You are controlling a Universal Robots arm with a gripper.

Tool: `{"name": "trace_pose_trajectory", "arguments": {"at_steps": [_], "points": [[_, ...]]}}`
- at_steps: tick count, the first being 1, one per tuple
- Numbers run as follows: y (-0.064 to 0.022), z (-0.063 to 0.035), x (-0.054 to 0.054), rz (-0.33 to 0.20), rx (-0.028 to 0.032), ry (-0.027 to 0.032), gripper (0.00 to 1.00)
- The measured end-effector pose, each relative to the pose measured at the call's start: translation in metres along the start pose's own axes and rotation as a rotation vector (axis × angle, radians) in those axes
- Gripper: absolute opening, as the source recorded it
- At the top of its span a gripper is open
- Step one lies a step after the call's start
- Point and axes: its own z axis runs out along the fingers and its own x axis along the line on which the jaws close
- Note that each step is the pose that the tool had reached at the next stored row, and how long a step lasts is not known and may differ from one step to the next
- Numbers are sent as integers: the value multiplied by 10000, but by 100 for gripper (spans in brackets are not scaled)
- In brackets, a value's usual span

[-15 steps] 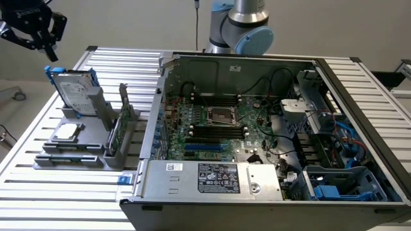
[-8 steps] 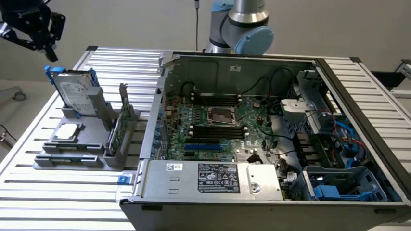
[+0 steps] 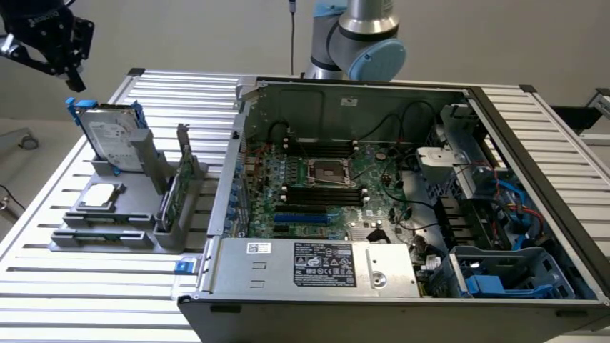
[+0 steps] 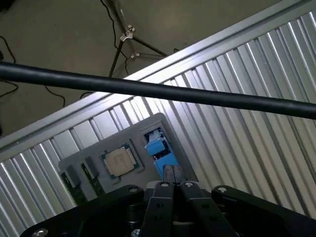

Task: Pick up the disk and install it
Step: 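Pick up the disk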

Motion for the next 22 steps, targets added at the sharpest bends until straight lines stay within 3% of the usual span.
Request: {"name": "trace_pose_trajectory", "arguments": {"at_steps": [22], "points": [[0,1,0,-4003,11,175,11]]}}
